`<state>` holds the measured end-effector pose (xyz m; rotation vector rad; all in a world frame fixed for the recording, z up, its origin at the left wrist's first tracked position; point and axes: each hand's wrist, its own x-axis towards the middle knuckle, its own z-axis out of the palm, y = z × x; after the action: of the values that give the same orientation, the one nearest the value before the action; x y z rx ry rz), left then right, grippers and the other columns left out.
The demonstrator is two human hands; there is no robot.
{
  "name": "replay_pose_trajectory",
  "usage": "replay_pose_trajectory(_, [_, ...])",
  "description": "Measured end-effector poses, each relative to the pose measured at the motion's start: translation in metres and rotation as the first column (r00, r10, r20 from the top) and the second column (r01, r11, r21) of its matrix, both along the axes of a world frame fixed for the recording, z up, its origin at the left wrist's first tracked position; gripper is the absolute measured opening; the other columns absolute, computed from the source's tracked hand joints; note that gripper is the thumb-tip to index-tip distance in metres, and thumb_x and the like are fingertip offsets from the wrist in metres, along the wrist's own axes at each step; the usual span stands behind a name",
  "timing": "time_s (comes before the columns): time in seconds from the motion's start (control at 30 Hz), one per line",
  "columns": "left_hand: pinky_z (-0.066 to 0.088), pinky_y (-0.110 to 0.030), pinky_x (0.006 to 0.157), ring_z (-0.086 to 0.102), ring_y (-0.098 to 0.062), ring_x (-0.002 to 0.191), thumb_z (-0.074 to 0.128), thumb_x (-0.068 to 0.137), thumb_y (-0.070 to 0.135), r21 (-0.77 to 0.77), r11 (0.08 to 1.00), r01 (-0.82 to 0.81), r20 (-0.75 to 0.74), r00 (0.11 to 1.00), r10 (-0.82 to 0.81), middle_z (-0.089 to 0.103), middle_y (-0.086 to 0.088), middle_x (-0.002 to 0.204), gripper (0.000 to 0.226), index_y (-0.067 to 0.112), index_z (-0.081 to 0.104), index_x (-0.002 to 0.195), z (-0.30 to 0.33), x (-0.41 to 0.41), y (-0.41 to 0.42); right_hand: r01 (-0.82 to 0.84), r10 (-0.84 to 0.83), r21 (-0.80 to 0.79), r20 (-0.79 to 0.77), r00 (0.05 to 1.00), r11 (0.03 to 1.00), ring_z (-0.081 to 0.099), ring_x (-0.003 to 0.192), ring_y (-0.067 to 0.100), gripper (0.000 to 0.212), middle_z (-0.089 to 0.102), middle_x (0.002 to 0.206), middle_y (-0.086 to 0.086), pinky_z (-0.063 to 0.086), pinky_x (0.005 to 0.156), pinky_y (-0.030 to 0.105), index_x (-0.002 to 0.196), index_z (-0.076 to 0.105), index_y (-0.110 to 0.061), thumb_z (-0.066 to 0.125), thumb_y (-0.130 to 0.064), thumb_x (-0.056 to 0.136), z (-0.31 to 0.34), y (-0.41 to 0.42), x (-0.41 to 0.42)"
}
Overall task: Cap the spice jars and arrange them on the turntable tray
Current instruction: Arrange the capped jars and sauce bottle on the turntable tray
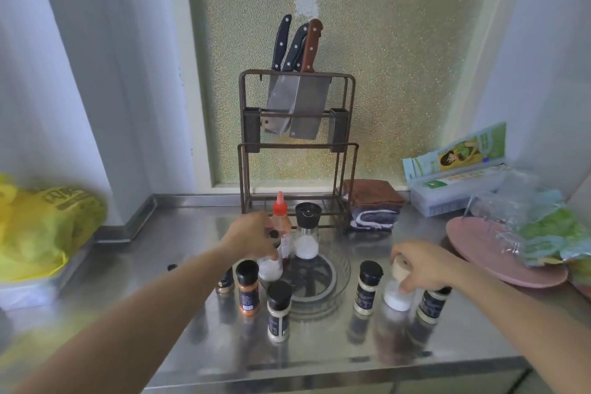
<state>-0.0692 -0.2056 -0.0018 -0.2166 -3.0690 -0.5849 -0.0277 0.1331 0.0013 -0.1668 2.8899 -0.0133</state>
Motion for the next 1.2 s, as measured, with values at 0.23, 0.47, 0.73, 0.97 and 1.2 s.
replay_pose_trajectory(0.23, [0.058, -0.039, 0.088, 0.065, -0.022, 0.097, 0.089, 0.066, 0.037, -0.018, 1.0, -0.012, 0.003, 1.0, 0.012, 0.068, -0.002, 0.106, 0.065, 0.014, 0.056, 0.117, -0.003, -0.002, 0.001, 0.065, -0.084, -0.106, -0.179, 0.98, 0.992, 0.059, 0.085, 0.021, 0.046, 0.061, 0.094, -0.001, 0.045, 0.069, 0.036, 0.108, 0.059, -0.017, 0.086, -0.029, 0.072, 0.036, 0.002, -0.02])
replay_pose_trajectory(0.47, [0.059, -0.039, 0.087, 0.065, -0.021, 0.094, 0.088, 0.07, 0.035, -0.029, 0.999, -0.014, 0.013, 1.0, 0.014, 0.067, -0.003, 0.104, 0.06, 0.014, 0.055, 0.116, -0.005, -0.001, 0.003, -0.002, -0.071, -0.277, -0.252, 0.965, 0.961, 0.061, 0.097, 0.022, 0.048, 0.064, 0.108, 0.002, 0.052, 0.079, 0.036, 0.113, 0.059, -0.015, 0.086, -0.03, 0.077, 0.052, -0.074, -0.037])
replay_pose_trajectory(0.73, [0.053, -0.036, 0.096, 0.063, -0.023, 0.112, 0.084, 0.077, 0.04, 0.018, 0.999, -0.026, 0.008, 1.0, 0.026, 0.068, -0.004, 0.125, 0.071, 0.014, 0.053, 0.135, 0.019, 0.011, -0.02, 0.035, -0.062, -0.193, -0.135, 0.989, 0.981, 0.059, 0.097, 0.026, 0.064, 0.066, 0.121, 0.011, 0.047, 0.072, 0.034, 0.126, 0.056, -0.007, 0.087, -0.033, 0.077, 0.017, -0.121, -0.048])
replay_pose_trajectory(0.97, [0.05, -0.028, 0.094, 0.064, -0.011, 0.1, 0.078, 0.084, 0.045, 0.022, 0.996, -0.086, 0.019, 0.996, 0.086, 0.071, 0.002, 0.121, 0.041, 0.021, 0.069, 0.116, 0.053, 0.035, -0.089, 0.058, -0.079, -0.165, -0.125, 0.989, 0.985, 0.06, 0.09, 0.025, 0.054, 0.063, 0.106, 0.007, 0.045, 0.066, 0.034, 0.115, 0.054, -0.011, 0.086, -0.032, 0.077, 0.006, -0.124, -0.051])
replay_pose_trajectory(1.2, [0.051, -0.031, 0.097, 0.063, -0.015, 0.105, 0.083, 0.071, 0.059, 0.015, 0.985, -0.171, 0.125, 0.978, 0.168, 0.066, 0.004, 0.125, 0.064, 0.031, 0.062, 0.125, 0.026, 0.059, -0.136, 0.069, -0.105, -0.127, -0.304, 0.947, 0.989, 0.067, 0.107, 0.031, 0.068, 0.065, 0.12, 0.011, 0.056, 0.076, 0.04, 0.13, 0.048, -0.011, 0.082, -0.038, 0.078, 0.015, -0.127, -0.038])
